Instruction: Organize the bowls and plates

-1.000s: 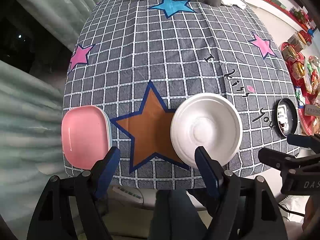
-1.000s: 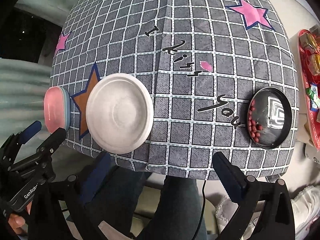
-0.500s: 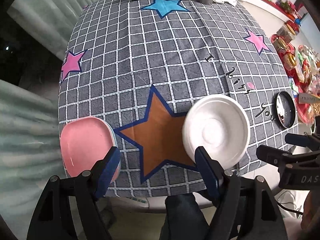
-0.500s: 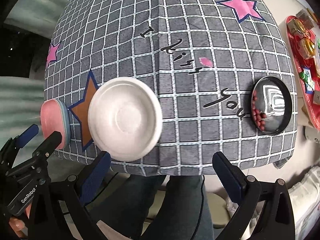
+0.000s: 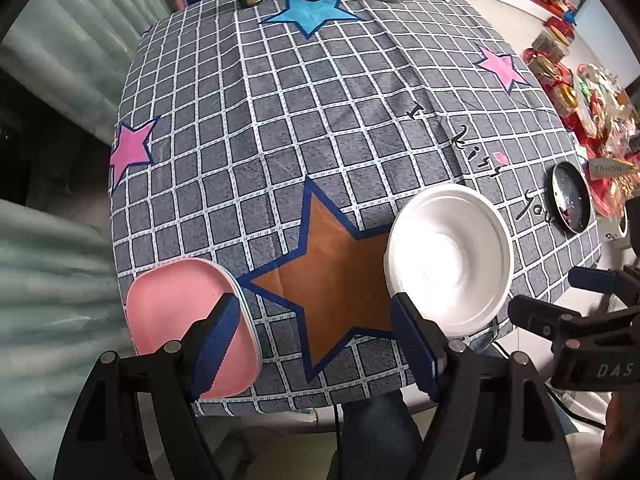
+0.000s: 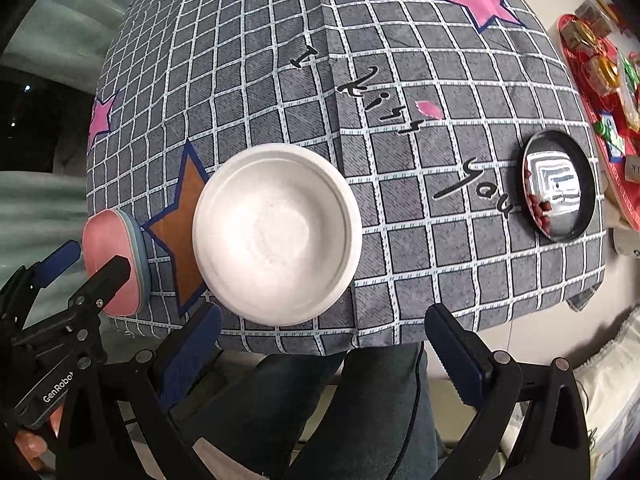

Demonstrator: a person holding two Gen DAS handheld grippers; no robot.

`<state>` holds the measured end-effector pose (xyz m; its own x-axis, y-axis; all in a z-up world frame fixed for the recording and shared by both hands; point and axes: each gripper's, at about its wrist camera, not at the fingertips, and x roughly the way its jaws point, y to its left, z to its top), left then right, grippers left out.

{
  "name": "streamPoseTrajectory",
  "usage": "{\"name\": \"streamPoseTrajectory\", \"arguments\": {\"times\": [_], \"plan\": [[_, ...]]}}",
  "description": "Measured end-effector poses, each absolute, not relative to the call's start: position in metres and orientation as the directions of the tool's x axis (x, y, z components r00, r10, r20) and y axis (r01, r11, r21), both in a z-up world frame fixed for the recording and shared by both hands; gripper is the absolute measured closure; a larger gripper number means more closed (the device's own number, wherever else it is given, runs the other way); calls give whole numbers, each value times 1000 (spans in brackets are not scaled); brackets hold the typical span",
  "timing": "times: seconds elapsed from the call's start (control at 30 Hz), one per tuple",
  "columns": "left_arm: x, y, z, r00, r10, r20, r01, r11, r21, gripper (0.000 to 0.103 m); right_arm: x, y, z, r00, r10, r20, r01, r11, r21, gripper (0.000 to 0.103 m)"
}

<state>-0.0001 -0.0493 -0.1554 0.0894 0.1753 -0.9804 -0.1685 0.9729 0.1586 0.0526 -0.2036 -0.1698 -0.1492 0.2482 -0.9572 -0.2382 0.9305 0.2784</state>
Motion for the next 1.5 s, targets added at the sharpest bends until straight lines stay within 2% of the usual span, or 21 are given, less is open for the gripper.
{"name": "streamPoseTrajectory", "arguments": {"times": [0.43, 0.93, 1.5], "plan": [[5, -49, -156, 99, 164, -982, -132, 980, 150, 23, 47, -206, -169, -131, 233, -964, -197, 946, 256, 1], [6, -63, -159, 89, 145, -985, -145, 981, 131, 23, 46, -217, -162, -130, 191, -973, -234, 948, 217, 1], [3, -48, -154, 109, 179, -978, -162, 974, 161, 23, 44, -204, -161, -111, 220, -969, -240, 940, 241, 1]]}}
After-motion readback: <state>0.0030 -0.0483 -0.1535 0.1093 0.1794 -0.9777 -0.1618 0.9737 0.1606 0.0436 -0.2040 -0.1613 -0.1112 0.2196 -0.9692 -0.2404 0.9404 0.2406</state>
